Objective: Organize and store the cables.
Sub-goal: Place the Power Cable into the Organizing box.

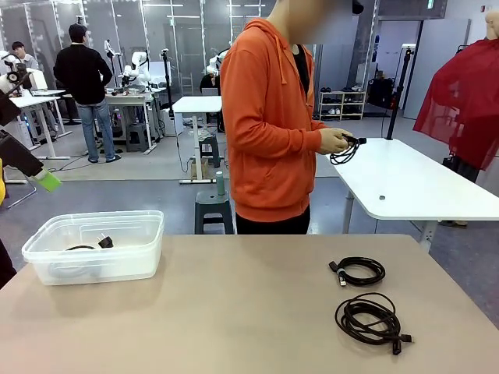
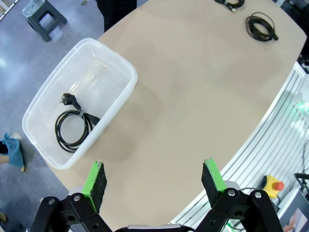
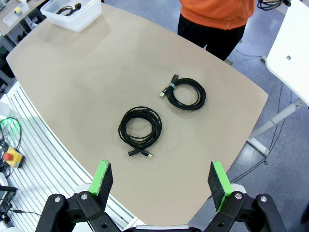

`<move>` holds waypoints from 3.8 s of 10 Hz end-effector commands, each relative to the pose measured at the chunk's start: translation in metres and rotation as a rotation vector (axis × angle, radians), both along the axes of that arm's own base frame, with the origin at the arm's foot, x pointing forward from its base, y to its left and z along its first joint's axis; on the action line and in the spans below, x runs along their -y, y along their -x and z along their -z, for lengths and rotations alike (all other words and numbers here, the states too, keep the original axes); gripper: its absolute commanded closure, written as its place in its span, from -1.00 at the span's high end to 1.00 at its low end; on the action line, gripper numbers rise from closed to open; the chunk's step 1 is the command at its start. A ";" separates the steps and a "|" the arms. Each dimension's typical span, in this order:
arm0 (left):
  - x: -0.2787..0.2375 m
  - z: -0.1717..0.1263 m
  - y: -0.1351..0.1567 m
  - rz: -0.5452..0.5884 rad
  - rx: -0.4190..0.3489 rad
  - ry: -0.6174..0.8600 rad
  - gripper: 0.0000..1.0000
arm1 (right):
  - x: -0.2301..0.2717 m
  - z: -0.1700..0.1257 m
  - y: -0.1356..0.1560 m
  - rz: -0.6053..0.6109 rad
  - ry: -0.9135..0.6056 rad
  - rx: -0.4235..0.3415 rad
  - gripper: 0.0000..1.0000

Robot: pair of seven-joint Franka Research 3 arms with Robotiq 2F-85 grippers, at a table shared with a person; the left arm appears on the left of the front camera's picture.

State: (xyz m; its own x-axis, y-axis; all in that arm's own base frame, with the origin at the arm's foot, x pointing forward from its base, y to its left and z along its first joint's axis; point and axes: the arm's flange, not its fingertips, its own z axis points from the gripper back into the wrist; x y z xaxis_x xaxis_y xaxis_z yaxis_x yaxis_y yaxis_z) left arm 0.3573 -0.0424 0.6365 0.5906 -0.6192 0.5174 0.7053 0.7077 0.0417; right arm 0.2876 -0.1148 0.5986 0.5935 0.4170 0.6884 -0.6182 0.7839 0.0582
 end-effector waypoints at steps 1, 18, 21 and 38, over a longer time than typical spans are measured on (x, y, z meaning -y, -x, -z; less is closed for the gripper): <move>0.000 0.001 0.004 -0.004 -0.002 0.006 1.00 | -0.001 0.000 0.001 -0.003 -0.003 0.006 1.00; 0.000 0.001 0.004 -0.004 -0.002 0.006 1.00 | -0.001 0.000 0.001 -0.003 -0.003 0.006 1.00; 0.000 0.001 0.004 -0.004 -0.002 0.006 1.00 | -0.001 0.000 0.001 -0.003 -0.003 0.006 1.00; 0.000 0.001 0.004 -0.004 -0.002 0.006 1.00 | -0.001 0.000 0.001 -0.003 -0.003 0.006 1.00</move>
